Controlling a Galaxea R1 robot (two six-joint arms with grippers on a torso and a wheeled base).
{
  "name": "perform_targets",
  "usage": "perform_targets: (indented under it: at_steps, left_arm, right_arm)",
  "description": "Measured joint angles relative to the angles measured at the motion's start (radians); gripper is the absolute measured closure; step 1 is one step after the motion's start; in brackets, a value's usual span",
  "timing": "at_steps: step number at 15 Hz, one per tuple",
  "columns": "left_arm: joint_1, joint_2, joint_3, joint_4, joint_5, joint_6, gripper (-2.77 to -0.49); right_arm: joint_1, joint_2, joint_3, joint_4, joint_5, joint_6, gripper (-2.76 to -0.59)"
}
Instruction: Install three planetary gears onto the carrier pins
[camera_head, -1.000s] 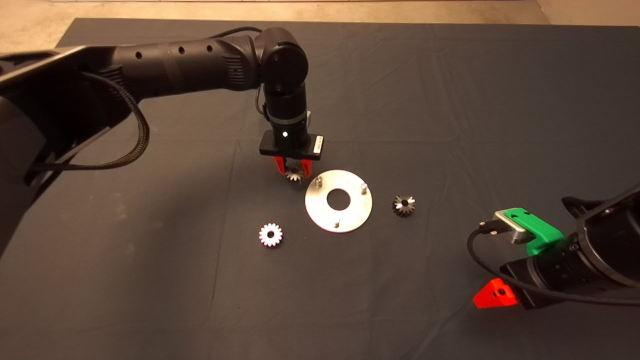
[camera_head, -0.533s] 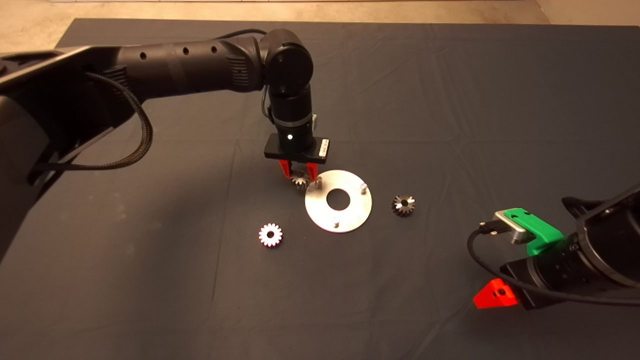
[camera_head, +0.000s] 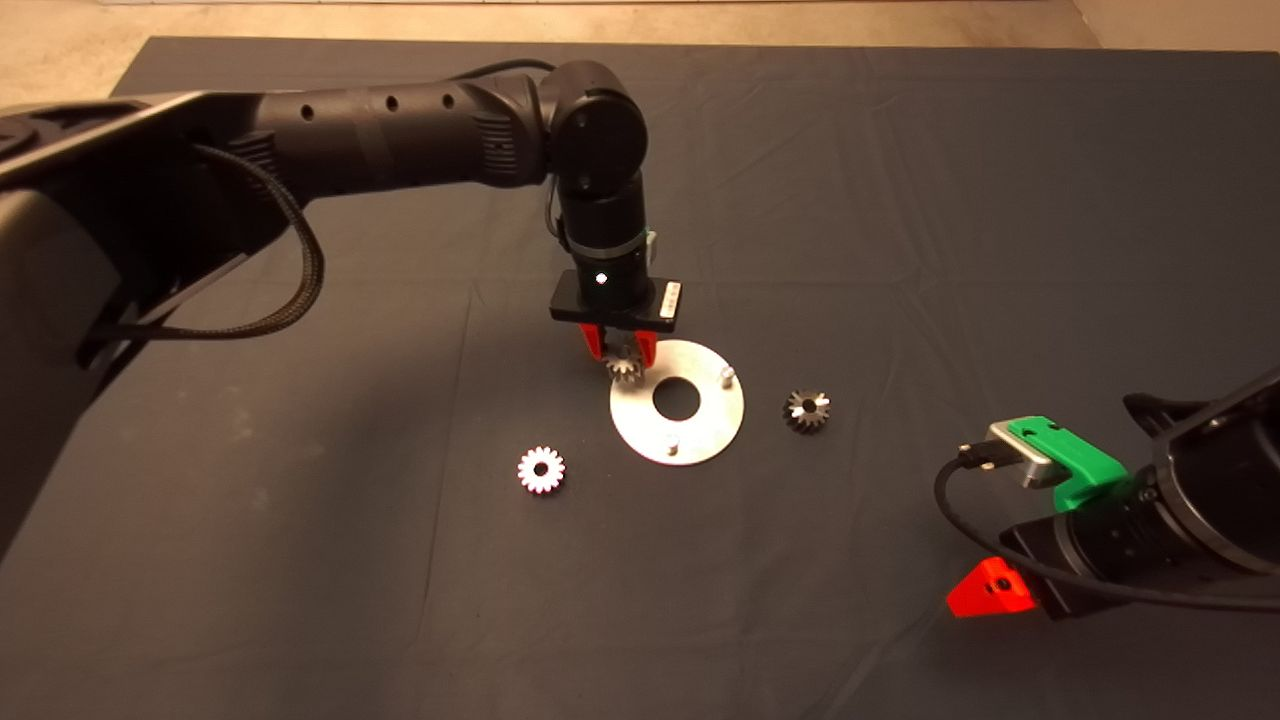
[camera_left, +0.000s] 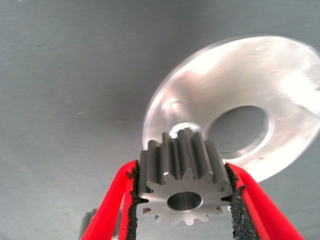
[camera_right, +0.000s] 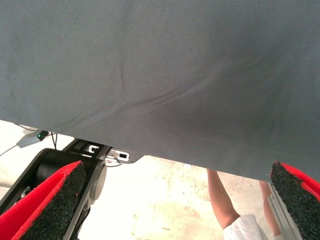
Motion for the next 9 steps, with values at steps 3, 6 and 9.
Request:
perform_targets:
  at_steps: [3,6,9]
  left_arm:
    - [0.000,0.002,0.000,0.000,0.003,0.005,-0.99]
    - [0.000,0.007,-0.001,0.000,0.004,0.006,-0.99]
    - [0.000,0.016,-0.001,0.000,0.004,0.007,-0.99]
  right_arm:
    - [0.000,0.000,0.000,0.000,0.000,0.000,-2.76]
    - [0.000,0.000,0.000,0.000,0.000,0.000,-2.76]
    - [0.000,0.000,0.000,0.000,0.000,0.000,-2.76]
